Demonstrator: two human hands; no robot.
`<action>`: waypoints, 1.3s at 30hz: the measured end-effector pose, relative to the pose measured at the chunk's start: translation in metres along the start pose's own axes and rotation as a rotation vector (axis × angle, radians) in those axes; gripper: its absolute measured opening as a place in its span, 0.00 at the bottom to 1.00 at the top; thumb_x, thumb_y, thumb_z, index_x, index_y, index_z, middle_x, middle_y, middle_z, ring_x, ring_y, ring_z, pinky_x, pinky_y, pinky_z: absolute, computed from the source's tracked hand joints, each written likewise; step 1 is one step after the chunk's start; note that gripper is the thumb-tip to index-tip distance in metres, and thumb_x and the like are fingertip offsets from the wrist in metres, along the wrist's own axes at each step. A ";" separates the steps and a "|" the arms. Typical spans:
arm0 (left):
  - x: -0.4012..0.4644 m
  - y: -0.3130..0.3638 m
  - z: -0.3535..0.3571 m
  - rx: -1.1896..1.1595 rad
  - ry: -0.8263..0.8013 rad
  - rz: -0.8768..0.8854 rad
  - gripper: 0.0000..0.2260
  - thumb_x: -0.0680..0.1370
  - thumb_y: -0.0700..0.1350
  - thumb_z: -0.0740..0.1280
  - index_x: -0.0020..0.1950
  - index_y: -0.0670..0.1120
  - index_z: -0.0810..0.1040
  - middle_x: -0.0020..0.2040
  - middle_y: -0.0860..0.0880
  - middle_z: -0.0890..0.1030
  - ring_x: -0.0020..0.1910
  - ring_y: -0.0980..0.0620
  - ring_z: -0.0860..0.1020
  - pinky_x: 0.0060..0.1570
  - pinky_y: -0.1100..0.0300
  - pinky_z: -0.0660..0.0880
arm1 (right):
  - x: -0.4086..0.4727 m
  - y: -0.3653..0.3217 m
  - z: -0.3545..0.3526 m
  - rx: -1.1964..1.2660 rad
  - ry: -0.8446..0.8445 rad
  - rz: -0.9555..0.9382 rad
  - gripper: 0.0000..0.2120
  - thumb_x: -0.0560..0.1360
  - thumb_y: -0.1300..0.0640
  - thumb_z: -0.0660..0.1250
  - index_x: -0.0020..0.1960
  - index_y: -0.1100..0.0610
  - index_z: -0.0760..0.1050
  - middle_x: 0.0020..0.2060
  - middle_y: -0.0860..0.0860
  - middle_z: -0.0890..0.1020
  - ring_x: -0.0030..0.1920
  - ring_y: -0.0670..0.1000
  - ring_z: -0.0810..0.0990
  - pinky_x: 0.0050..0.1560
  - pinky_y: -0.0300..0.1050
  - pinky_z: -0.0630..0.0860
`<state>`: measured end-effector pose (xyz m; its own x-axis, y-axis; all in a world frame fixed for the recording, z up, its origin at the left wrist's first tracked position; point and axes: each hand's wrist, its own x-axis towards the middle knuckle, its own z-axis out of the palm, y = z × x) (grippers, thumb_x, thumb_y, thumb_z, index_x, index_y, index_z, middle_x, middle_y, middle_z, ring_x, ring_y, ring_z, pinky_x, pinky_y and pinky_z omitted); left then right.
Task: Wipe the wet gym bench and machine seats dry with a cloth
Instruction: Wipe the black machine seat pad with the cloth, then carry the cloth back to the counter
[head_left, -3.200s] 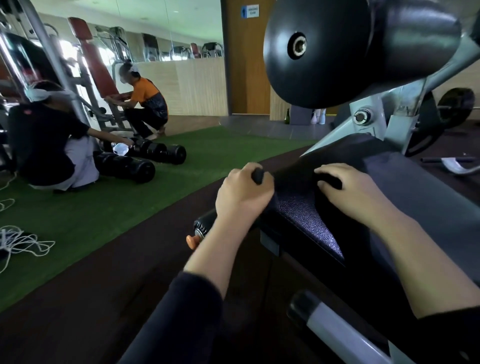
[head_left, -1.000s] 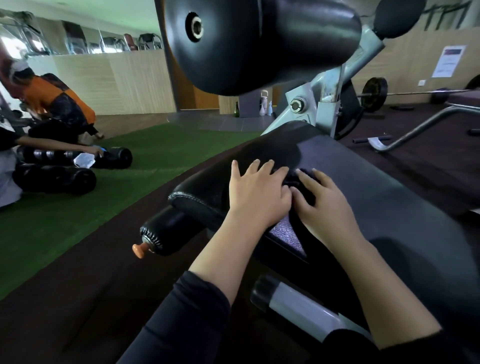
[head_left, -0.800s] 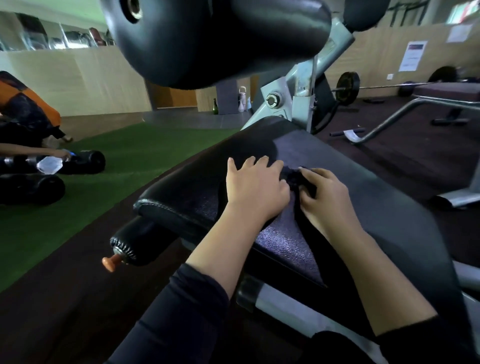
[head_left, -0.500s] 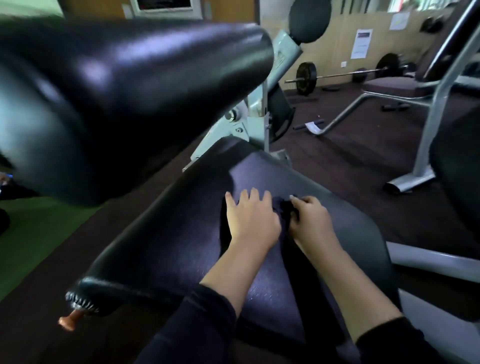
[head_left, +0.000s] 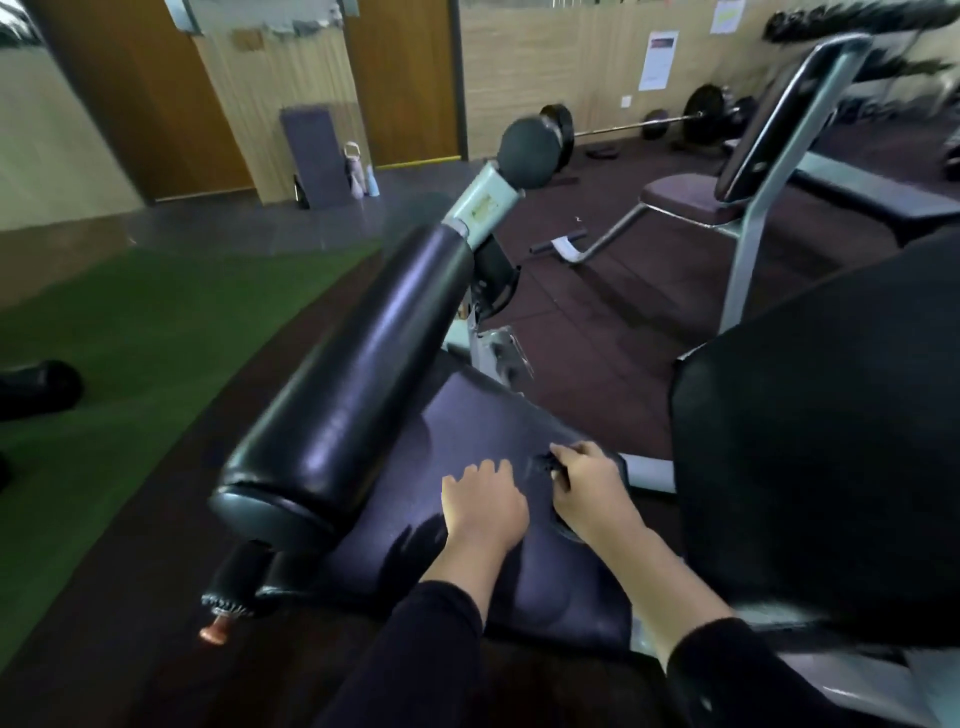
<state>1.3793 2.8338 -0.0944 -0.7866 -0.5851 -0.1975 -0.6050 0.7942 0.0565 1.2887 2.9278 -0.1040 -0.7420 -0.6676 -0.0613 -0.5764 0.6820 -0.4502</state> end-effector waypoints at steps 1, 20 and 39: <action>-0.015 0.001 -0.012 -0.019 -0.036 -0.008 0.15 0.81 0.47 0.54 0.68 0.47 0.67 0.65 0.48 0.73 0.64 0.46 0.71 0.55 0.52 0.66 | -0.013 -0.007 -0.014 -0.003 -0.020 -0.010 0.20 0.79 0.59 0.56 0.71 0.57 0.66 0.67 0.57 0.68 0.65 0.58 0.70 0.66 0.46 0.65; -0.229 -0.082 -0.153 -0.106 -0.084 -0.330 0.13 0.80 0.51 0.58 0.63 0.48 0.72 0.60 0.49 0.78 0.59 0.46 0.76 0.47 0.53 0.65 | -0.187 -0.206 -0.119 -0.153 -0.354 -0.321 0.19 0.79 0.59 0.55 0.70 0.57 0.66 0.67 0.52 0.69 0.66 0.55 0.67 0.65 0.45 0.62; -0.370 -0.321 -0.148 -0.221 -0.045 -0.825 0.19 0.82 0.52 0.52 0.69 0.48 0.71 0.63 0.48 0.76 0.63 0.47 0.73 0.56 0.53 0.68 | -0.235 -0.419 0.034 -0.037 -0.513 -0.501 0.20 0.80 0.58 0.57 0.71 0.56 0.66 0.69 0.54 0.67 0.69 0.57 0.65 0.68 0.46 0.65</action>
<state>1.8465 2.7710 0.1049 -0.0809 -0.9513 -0.2976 -0.9958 0.0641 0.0658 1.7162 2.7889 0.0683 -0.1357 -0.9531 -0.2704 -0.8234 0.2603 -0.5043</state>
